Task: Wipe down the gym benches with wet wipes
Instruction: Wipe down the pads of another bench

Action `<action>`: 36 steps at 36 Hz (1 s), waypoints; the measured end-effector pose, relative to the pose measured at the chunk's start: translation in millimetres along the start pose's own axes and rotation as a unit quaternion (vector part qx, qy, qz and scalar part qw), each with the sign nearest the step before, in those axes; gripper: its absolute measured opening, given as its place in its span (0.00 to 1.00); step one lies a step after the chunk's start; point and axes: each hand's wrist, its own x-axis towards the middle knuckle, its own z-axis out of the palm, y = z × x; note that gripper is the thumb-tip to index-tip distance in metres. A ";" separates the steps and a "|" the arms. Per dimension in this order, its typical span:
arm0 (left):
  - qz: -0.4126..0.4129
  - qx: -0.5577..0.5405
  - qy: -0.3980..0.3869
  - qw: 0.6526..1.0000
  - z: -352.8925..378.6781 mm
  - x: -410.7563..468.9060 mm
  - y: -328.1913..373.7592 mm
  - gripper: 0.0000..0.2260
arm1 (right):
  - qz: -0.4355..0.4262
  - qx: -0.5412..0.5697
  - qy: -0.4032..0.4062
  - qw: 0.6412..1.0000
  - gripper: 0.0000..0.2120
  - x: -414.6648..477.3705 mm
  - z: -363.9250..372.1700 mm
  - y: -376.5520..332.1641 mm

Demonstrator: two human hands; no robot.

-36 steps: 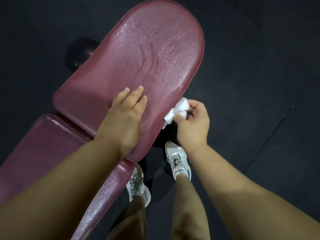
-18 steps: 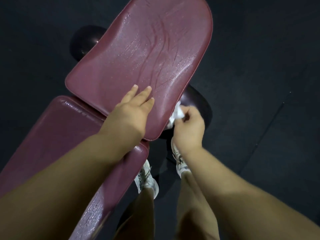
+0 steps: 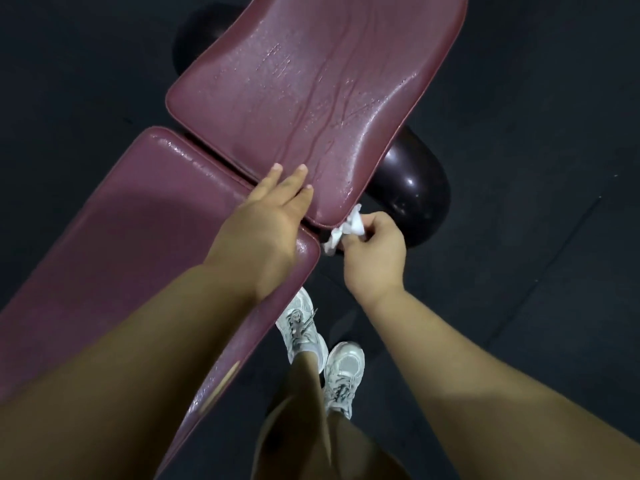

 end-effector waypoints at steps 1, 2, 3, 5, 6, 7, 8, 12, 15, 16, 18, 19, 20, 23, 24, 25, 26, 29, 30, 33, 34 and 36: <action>-0.011 -0.001 -0.003 1.000 1.4 -8.0 -0.2 0.30 | -0.004 0.001 -0.011 1.000 0.13 -4.8 -0.6 2.4; -0.027 -0.002 -0.009 1.000 2.9 -16.1 -0.3 0.30 | -0.008 0.004 -0.022 1.000 0.13 -9.4 -1.4 3.3; -0.046 -0.003 -0.015 0.999 4.3 -24.2 -0.9 0.30 | -0.014 0.006 -0.034 0.999 0.13 -14.5 -1.8 3.4; -0.076 -0.004 -0.027 0.997 7.1 -41.2 -1.1 0.31 | -0.037 -0.004 -0.053 0.998 0.12 -25.4 -1.5 4.6; -0.083 -0.003 -0.032 0.996 8.9 -50.1 -0.9 0.31 | -0.047 -0.014 -0.061 0.997 0.12 -30.9 -0.6 6.0; -0.090 -0.001 -0.038 0.995 10.7 -59.2 -1.5 0.32 | -0.052 -0.019 -0.073 0.996 0.12 -34.9 0.2 7.5; -0.097 0.001 -0.044 0.994 12.4 -68.1 -2.3 0.32 | -0.050 -0.013 -0.085 0.995 0.11 -38.6 1.1 8.9; -0.102 0.015 -0.052 0.993 24.0 -99.0 -10.4 0.35 | -0.014 0.063 -0.116 0.991 0.11 -46.3 3.7 15.2; -0.088 0.033 -0.048 0.994 34.7 -118.1 -21.6 0.35 | -0.026 0.089 -0.117 0.989 0.17 -45.2 5.7 23.7; -0.080 0.038 -0.048 0.995 37.4 -124.3 -25.3 0.34 | -0.034 0.083 -0.116 0.989 0.18 -45.0 6.5 26.9; -0.067 0.050 -0.050 0.995 42.5 -136.0 -33.8 0.33 | -0.035 0.084 -0.107 0.990 0.13 -46.3 8.5 29.7; -0.060 0.050 -0.046 0.996 44.4 -141.3 -37.5 0.32 | -0.031 0.100 -0.094 0.990 0.10 -46.0 10.6 32.2; -0.051 0.046 -0.040 0.997 45.7 -145.4 -40.2 0.31 | -0.029 0.122 -0.077 0.989 0.07 -46.9 13.0 34.6; -0.040 0.037 -0.030 0.998 48.8 -151.3 -46.8 0.30 | -0.021 0.170 -0.041 0.984 0.05 -66.6 28.4 41.2; -0.040 0.030 -0.029 0.998 49.3 -152.2 -48.9 0.31 | -0.011 0.172 -0.034 0.985 0.06 -78.1 36.0 47.1; -0.036 0.023 -0.024 0.999 51.2 -153.3 -50.8 0.32 | -0.002 0.162 -0.026 0.986 0.07 -92.0 44.5 55.2; -0.027 0.017 -0.016 0.999 53.3 -155.2 -52.3 0.31 | 0.005 0.145 -0.021 0.989 0.08 -106.8 52.4 65.3; 0.028 0.013 0.036 0.999 61.7 -163.6 -60.7 0.26 | 0.022 0.114 -0.035 0.993 0.10 -155.5 72.7 87.6; 0.046 0.015 0.052 0.997 64.7 -167.4 -64.9 0.25 | 0.021 0.112 -0.041 0.993 0.10 -168.6 76.1 89.3; 0.063 0.033 0.063 0.995 67.3 -178.4 -78.1 0.26 | 0.006 0.128 -0.019 0.992 0.04 -173.3 80.1 86.3; 0.067 0.038 0.059 0.995 66.4 -183.0 -81.1 0.26 | 0.004 0.131 0.001 0.991 0.03 -166.2 79.2 82.8; 0.073 0.049 0.053 0.995 65.5 -193.4 -88.9 0.26 | 0.003 0.135 0.052 0.989 0.07 -145.6 78.9 75.4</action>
